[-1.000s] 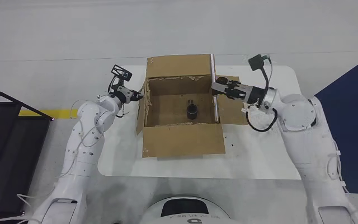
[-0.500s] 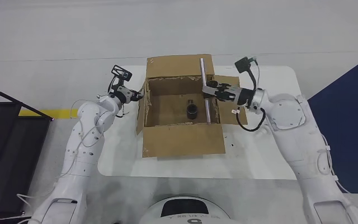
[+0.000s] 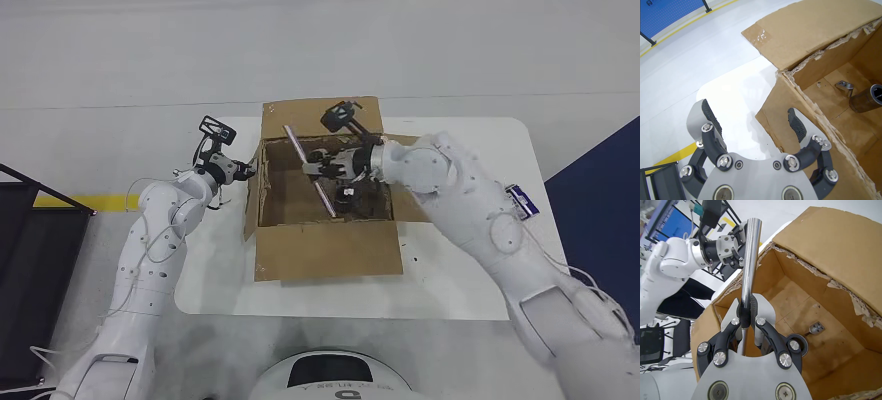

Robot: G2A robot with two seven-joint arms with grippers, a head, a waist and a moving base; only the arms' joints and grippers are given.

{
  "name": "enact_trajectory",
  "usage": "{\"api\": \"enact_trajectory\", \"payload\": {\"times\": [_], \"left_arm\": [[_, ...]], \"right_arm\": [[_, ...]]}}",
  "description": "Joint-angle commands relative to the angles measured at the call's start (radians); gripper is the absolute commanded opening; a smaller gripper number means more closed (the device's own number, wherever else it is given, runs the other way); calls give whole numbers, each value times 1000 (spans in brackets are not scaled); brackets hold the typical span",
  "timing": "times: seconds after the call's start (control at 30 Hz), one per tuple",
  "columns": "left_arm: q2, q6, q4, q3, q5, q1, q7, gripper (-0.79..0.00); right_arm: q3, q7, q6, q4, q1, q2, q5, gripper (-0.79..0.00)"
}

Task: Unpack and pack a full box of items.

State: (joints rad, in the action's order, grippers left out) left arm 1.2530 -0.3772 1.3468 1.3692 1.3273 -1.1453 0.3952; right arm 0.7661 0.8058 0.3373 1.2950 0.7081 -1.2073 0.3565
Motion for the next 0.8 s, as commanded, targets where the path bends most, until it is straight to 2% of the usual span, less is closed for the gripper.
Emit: {"api": "enact_trajectory", "payload": {"times": [0.0, 0.1, 0.6, 0.7, 0.77], "left_arm": [[0, 0, 0, 0, 0, 0, 0, 0], [0, 0, 0, 0, 0, 0, 0, 0], [0, 0, 0, 0, 0, 0, 0, 0], [0, 0, 0, 0, 0, 0, 0, 0], [0, 0, 0, 0, 0, 0, 0, 0]], "right_arm": [[-28, 6, -8, -28, -22, -11, 26, -785], [-77, 41, -37, -72, -47, -29, 72, -785], [-192, 133, -139, -237, -109, -105, 83, -785], [-211, 141, -169, -260, -120, -120, 100, -603], [-221, 146, -189, -272, -127, -130, 110, -606]]}}
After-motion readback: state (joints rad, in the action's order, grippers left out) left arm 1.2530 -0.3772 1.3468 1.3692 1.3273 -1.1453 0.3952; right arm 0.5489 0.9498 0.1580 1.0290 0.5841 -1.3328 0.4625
